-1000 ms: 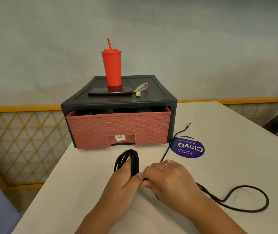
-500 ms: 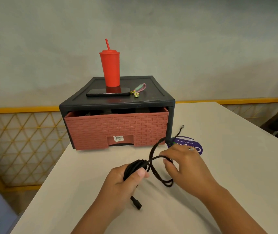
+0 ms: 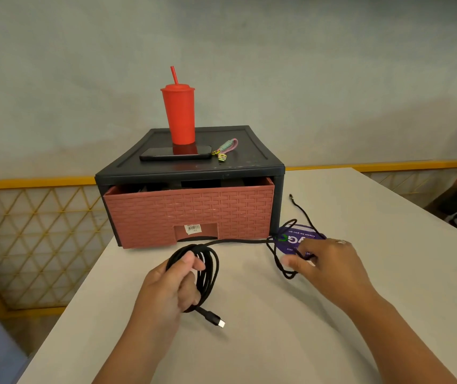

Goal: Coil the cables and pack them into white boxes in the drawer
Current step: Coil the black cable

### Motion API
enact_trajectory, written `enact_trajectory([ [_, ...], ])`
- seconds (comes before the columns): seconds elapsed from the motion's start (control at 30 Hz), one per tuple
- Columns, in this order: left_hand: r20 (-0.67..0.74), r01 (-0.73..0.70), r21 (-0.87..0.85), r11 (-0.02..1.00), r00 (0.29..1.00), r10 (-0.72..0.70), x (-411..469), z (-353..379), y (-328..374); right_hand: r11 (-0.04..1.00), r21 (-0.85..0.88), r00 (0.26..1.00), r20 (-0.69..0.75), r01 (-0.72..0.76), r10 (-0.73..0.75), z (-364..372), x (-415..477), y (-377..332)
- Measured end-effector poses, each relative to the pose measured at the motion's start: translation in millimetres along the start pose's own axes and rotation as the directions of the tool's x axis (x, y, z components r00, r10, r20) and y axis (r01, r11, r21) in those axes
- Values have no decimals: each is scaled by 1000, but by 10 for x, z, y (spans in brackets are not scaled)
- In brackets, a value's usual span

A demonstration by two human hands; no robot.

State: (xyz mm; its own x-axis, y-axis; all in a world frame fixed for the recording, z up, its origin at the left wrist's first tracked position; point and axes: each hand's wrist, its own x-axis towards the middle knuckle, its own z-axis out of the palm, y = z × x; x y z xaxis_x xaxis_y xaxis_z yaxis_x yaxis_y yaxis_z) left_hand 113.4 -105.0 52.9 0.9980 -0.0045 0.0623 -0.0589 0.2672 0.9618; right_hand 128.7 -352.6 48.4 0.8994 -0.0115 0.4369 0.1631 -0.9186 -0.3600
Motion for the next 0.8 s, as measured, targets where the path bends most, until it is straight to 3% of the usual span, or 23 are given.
enact_trajectory([
  [0.1,-58,34,-137,990,997,-42,45,-78,36,963,270,997,72,-3,-17,-6,7,81],
  [0.17,-89,48,-219,975,994,-69,91,-159,43,917,398,999,25,-33,25,-1,15,130],
  [0.37,-111,41,-408,912,989,-94,170,-274,58,758,619,937,-98,-207,336,-12,16,264],
  [0.5,-110,40,-410,911,990,-93,177,-281,44,827,511,924,-149,-232,352,1,29,304],
  [0.67,-100,56,-382,923,990,-101,174,-254,17,985,154,981,-162,-80,105,4,41,281],
  [0.73,-102,60,-388,920,989,-108,184,-263,10,1000,16,990,-140,-22,24,53,44,304],
  [0.8,-99,61,-428,901,989,-114,201,-288,15,1000,-5,993,-117,27,-28,78,34,323],
])
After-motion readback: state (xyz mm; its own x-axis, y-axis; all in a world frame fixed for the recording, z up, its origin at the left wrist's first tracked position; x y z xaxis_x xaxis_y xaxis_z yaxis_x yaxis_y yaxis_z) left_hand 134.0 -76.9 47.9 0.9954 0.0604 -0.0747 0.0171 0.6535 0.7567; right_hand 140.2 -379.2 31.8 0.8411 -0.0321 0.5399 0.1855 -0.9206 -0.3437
